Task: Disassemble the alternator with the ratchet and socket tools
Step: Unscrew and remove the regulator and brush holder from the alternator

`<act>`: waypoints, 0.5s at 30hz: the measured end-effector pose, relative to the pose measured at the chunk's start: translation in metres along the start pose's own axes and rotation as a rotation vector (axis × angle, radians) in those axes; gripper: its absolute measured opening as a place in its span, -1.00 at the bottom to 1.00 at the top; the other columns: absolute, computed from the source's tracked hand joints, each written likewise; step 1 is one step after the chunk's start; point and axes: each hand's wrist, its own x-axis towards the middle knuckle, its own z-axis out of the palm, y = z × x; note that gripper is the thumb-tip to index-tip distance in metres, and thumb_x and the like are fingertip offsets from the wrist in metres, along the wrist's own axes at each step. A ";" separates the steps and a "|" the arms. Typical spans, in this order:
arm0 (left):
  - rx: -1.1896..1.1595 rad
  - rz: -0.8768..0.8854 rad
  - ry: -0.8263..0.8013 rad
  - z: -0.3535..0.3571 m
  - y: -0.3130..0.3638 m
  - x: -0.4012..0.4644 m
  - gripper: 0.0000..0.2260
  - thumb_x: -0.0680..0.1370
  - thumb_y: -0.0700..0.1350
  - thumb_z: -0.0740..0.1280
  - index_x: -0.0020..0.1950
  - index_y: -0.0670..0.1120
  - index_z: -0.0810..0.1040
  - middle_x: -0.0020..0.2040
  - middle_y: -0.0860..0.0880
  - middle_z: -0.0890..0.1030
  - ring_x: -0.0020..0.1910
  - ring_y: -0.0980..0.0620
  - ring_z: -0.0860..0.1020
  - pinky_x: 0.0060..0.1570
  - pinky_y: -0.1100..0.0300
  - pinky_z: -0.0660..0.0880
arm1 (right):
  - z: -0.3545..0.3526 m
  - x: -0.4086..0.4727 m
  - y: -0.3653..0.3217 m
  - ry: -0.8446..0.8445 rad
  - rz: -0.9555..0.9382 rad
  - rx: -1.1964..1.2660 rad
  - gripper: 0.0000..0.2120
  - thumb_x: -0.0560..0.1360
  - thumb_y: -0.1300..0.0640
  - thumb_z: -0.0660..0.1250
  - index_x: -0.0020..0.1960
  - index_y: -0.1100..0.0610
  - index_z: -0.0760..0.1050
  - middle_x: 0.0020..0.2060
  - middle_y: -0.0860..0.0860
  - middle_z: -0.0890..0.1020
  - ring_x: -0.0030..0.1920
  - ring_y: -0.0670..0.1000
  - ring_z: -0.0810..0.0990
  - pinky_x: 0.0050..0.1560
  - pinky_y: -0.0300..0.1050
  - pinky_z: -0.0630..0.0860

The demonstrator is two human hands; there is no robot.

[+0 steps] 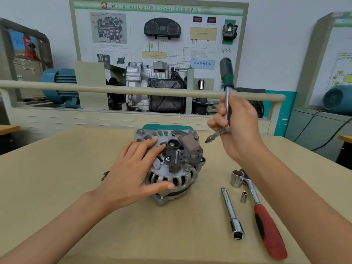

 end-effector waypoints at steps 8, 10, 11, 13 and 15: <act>0.182 -0.200 0.081 0.009 0.032 -0.003 -0.22 0.41 0.44 0.00 0.23 -0.15 0.55 0.21 -0.17 0.55 0.12 -0.13 0.54 0.20 -0.08 0.39 | 0.043 -0.009 0.013 -0.214 0.177 -0.018 -0.78 0.65 0.13 0.04 -0.11 0.17 0.36 -0.57 -0.05 0.36 -0.68 -0.13 0.21 -0.64 -0.36 0.18; 0.227 -0.273 0.114 0.011 0.045 0.002 -0.22 0.39 0.45 0.00 0.17 -0.16 0.59 0.12 -0.17 0.58 0.02 -0.13 0.56 0.14 -0.05 0.42 | 0.044 -0.008 0.019 -0.221 0.162 -0.096 -0.79 0.65 0.13 0.04 -0.07 0.19 0.37 -0.56 -0.04 0.35 -0.68 -0.13 0.20 -0.63 -0.36 0.16; 0.247 -0.305 0.119 0.012 0.051 0.004 -0.22 0.39 0.46 0.01 0.15 -0.16 0.59 0.07 -0.17 0.59 -0.03 -0.13 0.55 0.11 -0.04 0.40 | 0.042 -0.007 0.021 -0.214 0.156 -0.124 -0.78 0.65 0.13 0.04 -0.05 0.20 0.38 -0.56 -0.04 0.35 -0.68 -0.12 0.20 -0.62 -0.36 0.16; 0.282 -0.350 0.140 0.014 0.058 0.004 -0.21 0.38 0.47 0.02 0.11 -0.17 0.59 -0.03 -0.17 0.57 -0.13 -0.13 0.51 0.00 -0.02 0.32 | 0.038 -0.007 0.024 -0.187 0.152 -0.156 -0.76 0.66 0.14 0.02 -0.05 0.21 0.40 -0.56 -0.04 0.35 -0.68 -0.12 0.20 -0.62 -0.36 0.16; 0.324 -0.362 0.193 0.017 0.059 -0.001 -0.21 0.39 0.46 0.02 0.10 -0.20 0.59 -0.10 -0.18 0.53 -0.20 -0.13 0.47 -0.08 0.01 0.27 | 0.036 -0.006 0.026 -0.167 0.179 -0.135 -0.74 0.66 0.14 0.01 -0.05 0.21 0.41 -0.57 -0.03 0.35 -0.69 -0.13 0.18 -0.63 -0.36 0.15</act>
